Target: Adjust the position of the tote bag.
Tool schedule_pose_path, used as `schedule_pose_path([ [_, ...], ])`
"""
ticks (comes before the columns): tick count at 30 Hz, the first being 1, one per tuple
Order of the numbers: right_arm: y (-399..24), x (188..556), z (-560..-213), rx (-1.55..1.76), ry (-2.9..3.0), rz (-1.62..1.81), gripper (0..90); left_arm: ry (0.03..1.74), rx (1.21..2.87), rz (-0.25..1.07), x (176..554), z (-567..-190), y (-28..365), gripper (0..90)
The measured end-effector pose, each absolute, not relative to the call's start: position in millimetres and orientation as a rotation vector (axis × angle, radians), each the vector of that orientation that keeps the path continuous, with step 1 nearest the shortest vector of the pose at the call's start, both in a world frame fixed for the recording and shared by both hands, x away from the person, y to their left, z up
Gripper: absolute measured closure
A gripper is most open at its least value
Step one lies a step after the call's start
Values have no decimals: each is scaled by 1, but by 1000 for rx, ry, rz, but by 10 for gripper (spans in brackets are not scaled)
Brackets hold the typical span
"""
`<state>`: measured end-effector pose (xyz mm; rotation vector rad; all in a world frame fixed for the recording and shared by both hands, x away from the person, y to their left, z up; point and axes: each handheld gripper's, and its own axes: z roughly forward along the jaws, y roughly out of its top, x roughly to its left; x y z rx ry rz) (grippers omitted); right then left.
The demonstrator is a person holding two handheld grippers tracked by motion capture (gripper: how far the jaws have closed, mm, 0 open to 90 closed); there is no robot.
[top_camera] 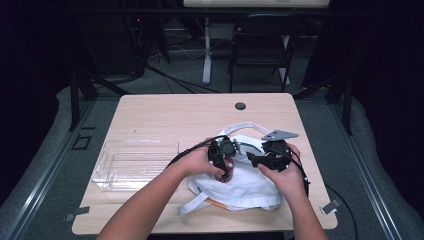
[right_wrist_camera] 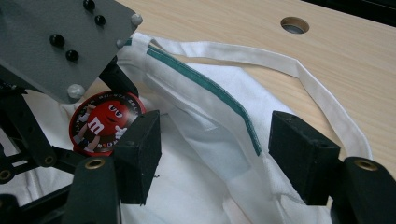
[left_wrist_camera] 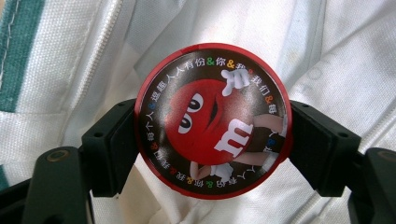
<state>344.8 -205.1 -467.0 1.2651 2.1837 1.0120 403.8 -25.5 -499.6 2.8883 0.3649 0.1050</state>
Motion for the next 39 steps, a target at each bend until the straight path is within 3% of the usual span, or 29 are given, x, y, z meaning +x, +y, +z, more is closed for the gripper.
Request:
schedule_pose_path([
  [39,-210,346,-467,1295,2167,1021,353,328,2904,157,401,-498,-28,252],
])
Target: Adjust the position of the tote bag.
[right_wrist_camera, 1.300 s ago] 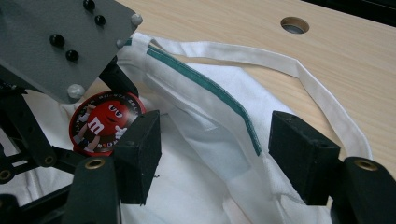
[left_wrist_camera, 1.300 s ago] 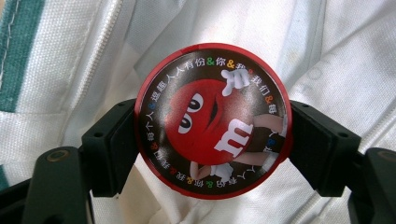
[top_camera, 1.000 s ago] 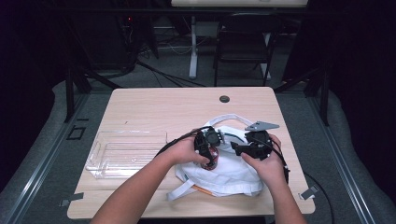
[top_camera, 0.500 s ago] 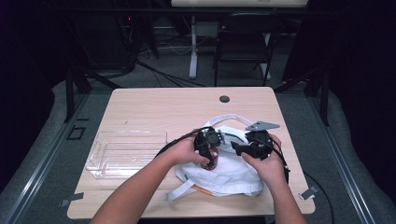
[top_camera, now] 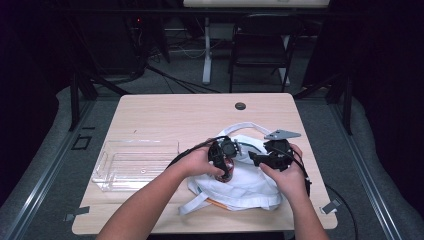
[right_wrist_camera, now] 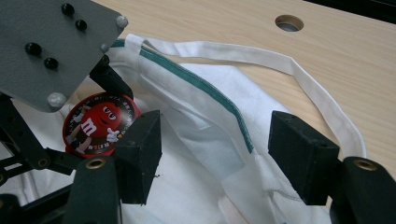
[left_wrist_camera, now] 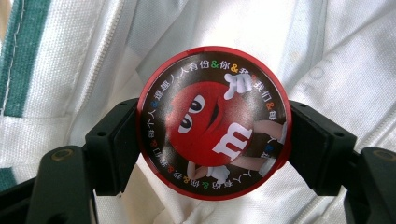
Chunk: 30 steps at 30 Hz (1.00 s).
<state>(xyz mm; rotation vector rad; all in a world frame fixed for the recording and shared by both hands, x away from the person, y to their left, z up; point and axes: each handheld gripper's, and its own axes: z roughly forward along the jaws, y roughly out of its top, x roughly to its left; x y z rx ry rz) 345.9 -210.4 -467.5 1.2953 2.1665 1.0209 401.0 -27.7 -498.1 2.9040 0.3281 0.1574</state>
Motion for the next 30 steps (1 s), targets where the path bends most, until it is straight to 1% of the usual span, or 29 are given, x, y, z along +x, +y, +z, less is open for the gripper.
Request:
schedule_pose_path([
  [6,-212,346,-467,1296,2167,1015,356,332,2902,147,400,-497,-28,253],
  [8,-212,346,-467,1296,2165,1018,356,320,2901,162,400,-495,-28,252],
  [9,-212,346,-467,1296,2162,1023,356,318,2905,137,400,-494,-28,253],
  [12,-212,346,-467,1299,2160,1022,356,315,2903,134,401,-491,-28,253],
  [13,-213,346,-467,1297,2164,1020,356,321,2899,167,400,-490,-27,253],
  [15,-214,346,-467,1299,2163,1016,356,323,2895,156,401,-488,-26,253],
  [17,-214,346,-467,1298,2163,1015,356,328,2892,171,400,-487,-25,253],
  [18,-215,346,-467,1299,2160,1017,356,317,2896,152,400,-485,-24,253],
  [19,-215,346,-467,1300,2160,1014,356,312,2898,184,399,-484,-24,253],
  [22,-215,346,-467,1303,2157,1017,356,309,2892,158,398,-477,-23,253],
  [26,-215,346,-467,1302,2158,1011,356,306,2876,192,395,-471,-23,253],
  [30,-215,346,-467,1310,2151,1018,357,281,2882,189,393,-462,-23,253],
])
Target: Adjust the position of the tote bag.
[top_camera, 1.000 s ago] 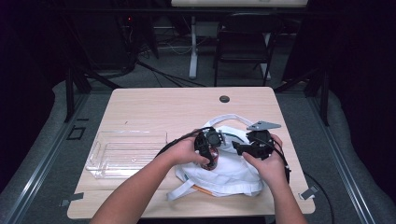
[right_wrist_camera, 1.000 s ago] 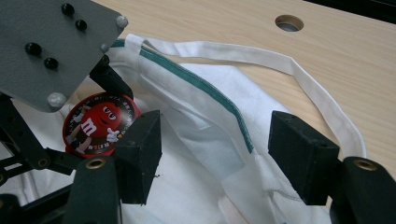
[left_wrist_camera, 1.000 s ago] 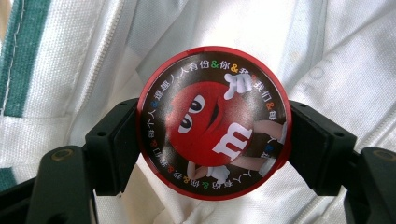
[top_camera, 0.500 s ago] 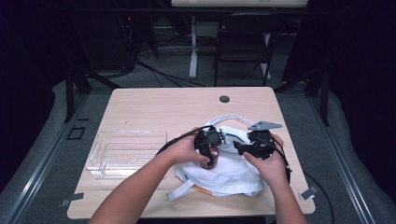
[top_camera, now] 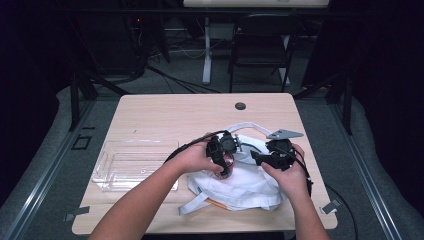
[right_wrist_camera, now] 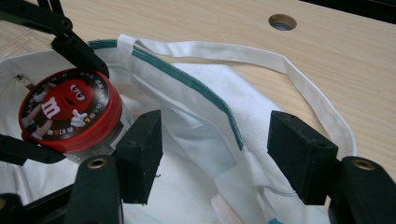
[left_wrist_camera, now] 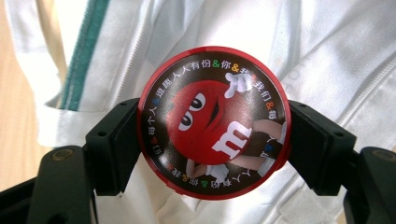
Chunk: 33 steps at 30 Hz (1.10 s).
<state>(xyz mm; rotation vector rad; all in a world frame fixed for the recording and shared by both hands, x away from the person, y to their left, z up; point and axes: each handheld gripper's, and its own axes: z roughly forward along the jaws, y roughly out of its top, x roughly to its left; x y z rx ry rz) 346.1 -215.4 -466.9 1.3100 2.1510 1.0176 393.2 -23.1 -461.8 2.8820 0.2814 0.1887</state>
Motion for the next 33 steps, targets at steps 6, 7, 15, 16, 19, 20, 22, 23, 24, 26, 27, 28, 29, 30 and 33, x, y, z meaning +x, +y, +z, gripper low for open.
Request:
schedule_pose_path([
  [6,-216,346,-466,1310,2154,1010,358,287,2878,198,390,-453,-21,253],
  [7,-216,346,-466,1310,2155,1009,359,282,2881,198,390,-451,-21,253],
  [15,-217,346,-467,1308,2155,1010,360,287,2871,213,388,-443,-15,253],
  [16,-217,346,-467,1308,2157,1008,360,292,2869,221,388,-442,-14,253],
  [19,-217,346,-467,1309,2156,1008,360,289,2867,232,388,-435,-12,253],
  [20,-217,346,-467,1310,2152,1013,360,294,2865,223,388,-433,-11,253],
  [22,-217,346,-467,1309,2155,1014,360,300,2851,226,387,-429,-10,253],
  [23,-217,346,-467,1307,2157,1014,360,296,2851,244,387,-428,-9,253],
  [24,-217,346,-467,1306,2156,1010,360,291,2861,240,387,-425,-8,253],
  [26,-216,346,-467,1307,2154,1012,360,297,2855,240,386,-424,-7,253],
  [27,-216,346,-468,1307,2155,1012,360,302,2845,255,385,-422,-5,253],
  [28,-216,346,-468,1308,2156,1011,360,293,2844,261,386,-421,-4,253],
  [29,-216,346,-468,1308,2157,1011,360,304,2847,249,386,-419,-4,253],
  [30,-216,346,-468,1308,2157,1010,360,298,2843,264,386,-417,-2,253],
  [33,-216,346,-468,1309,2156,1011,360,313,2837,248,387,-412,1,253],
])
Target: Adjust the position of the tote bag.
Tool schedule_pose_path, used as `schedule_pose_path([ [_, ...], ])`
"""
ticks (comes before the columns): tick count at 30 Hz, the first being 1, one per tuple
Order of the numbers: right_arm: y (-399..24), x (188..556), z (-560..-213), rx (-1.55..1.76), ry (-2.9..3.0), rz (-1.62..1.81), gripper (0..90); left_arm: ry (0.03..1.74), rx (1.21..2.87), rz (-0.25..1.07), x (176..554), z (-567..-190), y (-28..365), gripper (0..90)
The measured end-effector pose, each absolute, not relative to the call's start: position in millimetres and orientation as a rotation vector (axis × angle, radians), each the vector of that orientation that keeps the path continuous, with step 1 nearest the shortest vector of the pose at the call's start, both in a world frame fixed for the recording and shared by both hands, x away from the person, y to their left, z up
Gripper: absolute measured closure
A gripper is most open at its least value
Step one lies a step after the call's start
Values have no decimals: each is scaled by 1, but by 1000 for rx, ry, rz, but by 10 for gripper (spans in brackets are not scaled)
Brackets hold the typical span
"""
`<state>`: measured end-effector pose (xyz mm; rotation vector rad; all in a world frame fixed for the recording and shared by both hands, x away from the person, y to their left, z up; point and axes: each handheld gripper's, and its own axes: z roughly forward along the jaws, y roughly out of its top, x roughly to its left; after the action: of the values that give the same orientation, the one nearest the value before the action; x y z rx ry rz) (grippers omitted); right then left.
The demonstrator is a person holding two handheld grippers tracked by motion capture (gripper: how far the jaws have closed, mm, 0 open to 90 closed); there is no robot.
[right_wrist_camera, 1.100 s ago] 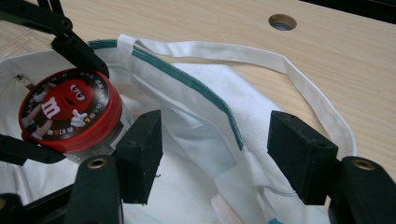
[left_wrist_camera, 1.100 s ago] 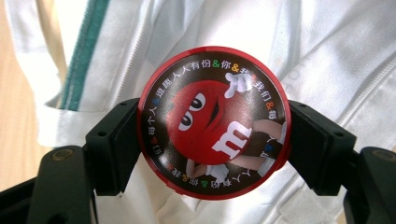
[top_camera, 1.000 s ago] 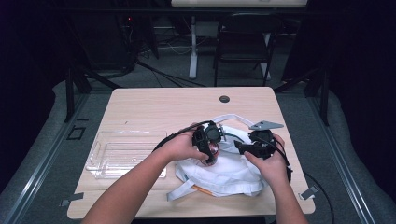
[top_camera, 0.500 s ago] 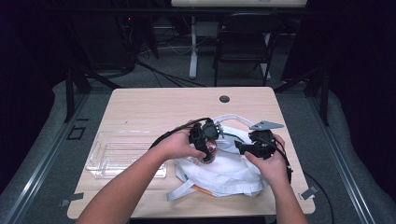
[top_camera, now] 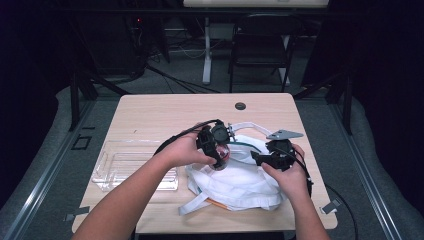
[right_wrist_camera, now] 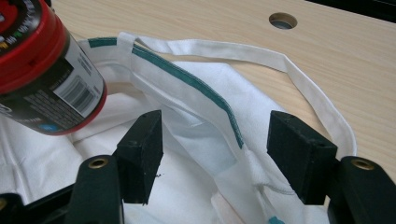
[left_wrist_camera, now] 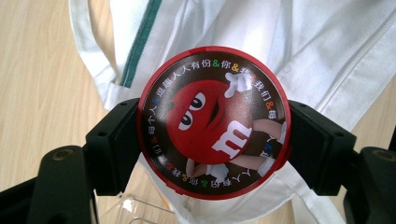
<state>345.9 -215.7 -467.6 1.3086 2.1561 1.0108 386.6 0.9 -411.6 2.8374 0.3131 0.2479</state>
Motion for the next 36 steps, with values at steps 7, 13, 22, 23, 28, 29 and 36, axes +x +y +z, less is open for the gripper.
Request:
schedule_pose_path([
  [7,-215,346,-468,1307,2157,1007,360,325,2819,264,387,-402,10,253],
  [13,-215,346,-468,1308,2155,1008,360,339,2816,275,386,-396,21,253],
  [22,-214,345,-468,1301,2167,995,360,389,2799,299,386,-386,47,253],
  [23,-213,345,-468,1301,2166,995,360,389,2806,292,387,-385,50,253],
  [28,-213,345,-468,1301,2167,996,360,428,2801,298,387,-384,64,253],
  [29,-213,345,-469,1304,2163,1000,360,428,2801,298,387,-384,64,253],
  [36,-211,345,-469,1296,2169,998,360,476,2781,317,387,-379,84,253],
])
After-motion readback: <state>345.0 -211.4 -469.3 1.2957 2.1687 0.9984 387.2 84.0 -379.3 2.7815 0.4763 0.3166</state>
